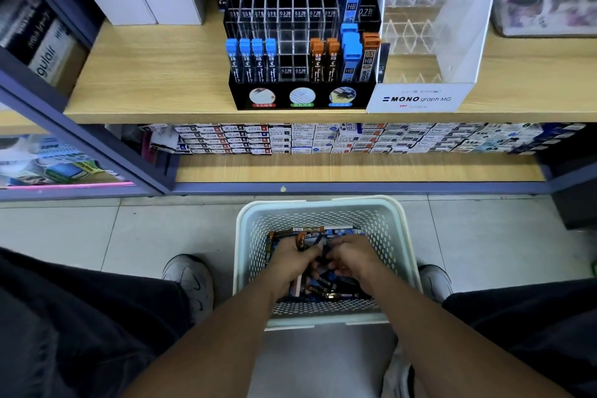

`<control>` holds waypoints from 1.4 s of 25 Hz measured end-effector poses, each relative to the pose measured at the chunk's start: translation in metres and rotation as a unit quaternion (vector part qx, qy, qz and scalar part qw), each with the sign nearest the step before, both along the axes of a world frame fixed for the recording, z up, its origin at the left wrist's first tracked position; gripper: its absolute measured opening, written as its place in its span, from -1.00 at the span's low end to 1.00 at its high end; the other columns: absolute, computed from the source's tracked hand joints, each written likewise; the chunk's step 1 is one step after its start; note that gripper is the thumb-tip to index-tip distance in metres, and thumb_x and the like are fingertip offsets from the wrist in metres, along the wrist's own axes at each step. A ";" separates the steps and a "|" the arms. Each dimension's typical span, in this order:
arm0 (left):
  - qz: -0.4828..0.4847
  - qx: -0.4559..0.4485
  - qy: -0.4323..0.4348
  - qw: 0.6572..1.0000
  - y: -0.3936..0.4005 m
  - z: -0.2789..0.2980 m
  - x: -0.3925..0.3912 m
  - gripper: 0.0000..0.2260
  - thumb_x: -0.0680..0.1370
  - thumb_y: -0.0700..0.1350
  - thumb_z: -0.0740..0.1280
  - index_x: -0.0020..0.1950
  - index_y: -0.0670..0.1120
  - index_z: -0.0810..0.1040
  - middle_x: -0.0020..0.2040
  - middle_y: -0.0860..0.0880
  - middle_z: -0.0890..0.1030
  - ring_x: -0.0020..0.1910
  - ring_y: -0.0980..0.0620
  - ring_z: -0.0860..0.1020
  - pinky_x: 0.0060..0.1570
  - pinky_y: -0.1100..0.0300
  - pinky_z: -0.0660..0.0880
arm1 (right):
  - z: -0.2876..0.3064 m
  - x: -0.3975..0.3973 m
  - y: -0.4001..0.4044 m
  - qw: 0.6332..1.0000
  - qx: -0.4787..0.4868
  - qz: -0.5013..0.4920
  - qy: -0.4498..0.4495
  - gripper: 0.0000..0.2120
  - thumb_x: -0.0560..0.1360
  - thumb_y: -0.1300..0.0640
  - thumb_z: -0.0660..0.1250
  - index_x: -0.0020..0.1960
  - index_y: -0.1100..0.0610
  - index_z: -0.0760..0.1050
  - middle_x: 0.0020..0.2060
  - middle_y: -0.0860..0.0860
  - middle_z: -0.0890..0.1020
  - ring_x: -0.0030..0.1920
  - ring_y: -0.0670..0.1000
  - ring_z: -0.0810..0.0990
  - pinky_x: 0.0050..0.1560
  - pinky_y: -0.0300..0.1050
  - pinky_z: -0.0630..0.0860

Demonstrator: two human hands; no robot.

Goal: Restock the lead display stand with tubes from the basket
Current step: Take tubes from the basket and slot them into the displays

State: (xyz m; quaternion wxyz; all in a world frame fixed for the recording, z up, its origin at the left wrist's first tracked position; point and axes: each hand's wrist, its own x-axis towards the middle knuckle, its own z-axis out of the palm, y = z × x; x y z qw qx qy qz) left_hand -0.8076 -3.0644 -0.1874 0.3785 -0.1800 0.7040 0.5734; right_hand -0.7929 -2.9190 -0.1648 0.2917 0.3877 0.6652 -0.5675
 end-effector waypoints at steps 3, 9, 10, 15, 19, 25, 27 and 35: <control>0.020 -0.001 -0.009 1.000 0.003 0.008 -0.002 -0.82 0.62 -0.10 0.37 -0.08 -0.19 0.61 -0.42 -0.11 0.59 -0.49 -0.07 0.53 -0.53 0.18 0.43 | 0.014 0.002 -0.008 0.997 -0.067 0.036 0.018 -0.80 0.47 0.39 0.31 0.04 0.22 0.62 -0.21 0.20 0.71 -0.21 0.08 0.69 0.00 0.01 0.63; 0.003 0.065 -0.014 0.998 -0.004 0.043 -0.010 -0.87 0.58 -0.12 0.43 -0.07 -0.17 0.60 -0.36 -0.11 0.60 -0.48 -0.02 0.51 -0.55 0.24 0.38 | 0.038 -0.006 0.003 0.989 -0.122 -0.017 0.083 -0.73 0.50 0.42 0.26 0.10 0.17 0.59 -0.18 0.17 0.71 -0.23 0.08 0.68 -0.18 -0.04 0.60; -0.017 0.067 -0.007 0.998 -0.006 0.051 -0.011 -0.86 0.57 -0.11 0.44 -0.06 -0.18 0.61 -0.34 -0.11 0.61 -0.48 -0.01 0.51 -0.55 0.24 0.37 | 0.044 -0.007 0.006 0.986 -0.132 -0.030 0.095 -0.74 0.53 0.39 0.30 0.13 0.15 0.59 -0.13 0.16 0.72 -0.22 0.05 0.68 -0.20 -0.11 0.57; -0.108 0.075 0.024 0.991 -0.016 0.119 -0.028 -0.86 0.55 -0.12 0.46 0.04 -0.16 0.64 -0.17 -0.20 0.70 -0.47 0.05 0.53 -0.52 0.26 0.39 | 0.094 -0.024 0.021 0.979 -0.135 -0.004 0.155 -0.81 0.45 0.41 0.44 0.04 0.25 0.63 -0.13 0.14 0.72 -0.18 0.05 0.68 -0.12 -0.10 0.58; -0.153 0.095 0.081 0.980 -0.022 0.193 -0.053 -0.80 0.54 -0.13 0.46 0.12 -0.16 0.57 -0.02 -0.27 0.70 -0.47 0.05 0.48 -0.60 0.34 0.29 | 0.171 -0.041 0.025 0.955 -0.146 0.038 0.256 -0.82 0.49 0.41 0.39 0.06 0.25 0.64 -0.15 0.16 0.69 -0.19 0.07 0.63 -0.03 -0.05 0.59; -0.197 0.095 0.172 0.961 -0.019 0.293 -0.078 -0.82 0.58 -0.23 0.40 0.14 -0.28 0.54 -0.08 -0.27 0.68 -0.53 0.06 0.46 -0.65 0.33 0.27 | 0.264 -0.049 0.028 0.918 -0.136 0.098 0.359 -0.76 0.58 0.37 0.28 0.19 0.19 0.61 -0.19 0.17 0.67 -0.29 0.04 0.62 -0.24 -0.08 0.61; -0.186 0.092 0.189 0.960 -0.019 0.321 -0.083 -0.83 0.57 -0.22 0.40 0.11 -0.27 0.55 -0.13 -0.26 0.68 -0.53 0.06 0.47 -0.66 0.34 0.28 | 0.286 -0.052 0.029 0.908 -0.120 0.105 0.386 -0.80 0.55 0.37 0.35 0.15 0.20 0.59 -0.27 0.14 0.64 -0.36 0.01 0.60 -0.37 -0.17 0.53; -0.060 0.069 0.278 0.956 -0.016 0.380 -0.107 -0.94 0.56 -0.27 0.41 -0.07 -0.20 0.54 -0.28 -0.22 0.64 -0.52 0.02 0.49 -0.64 0.31 0.32 | 0.355 -0.087 0.045 0.886 -0.090 0.088 0.447 -0.88 0.50 0.44 0.35 0.03 0.36 0.58 -0.12 0.24 0.65 -0.22 0.04 0.68 -0.12 -0.22 0.64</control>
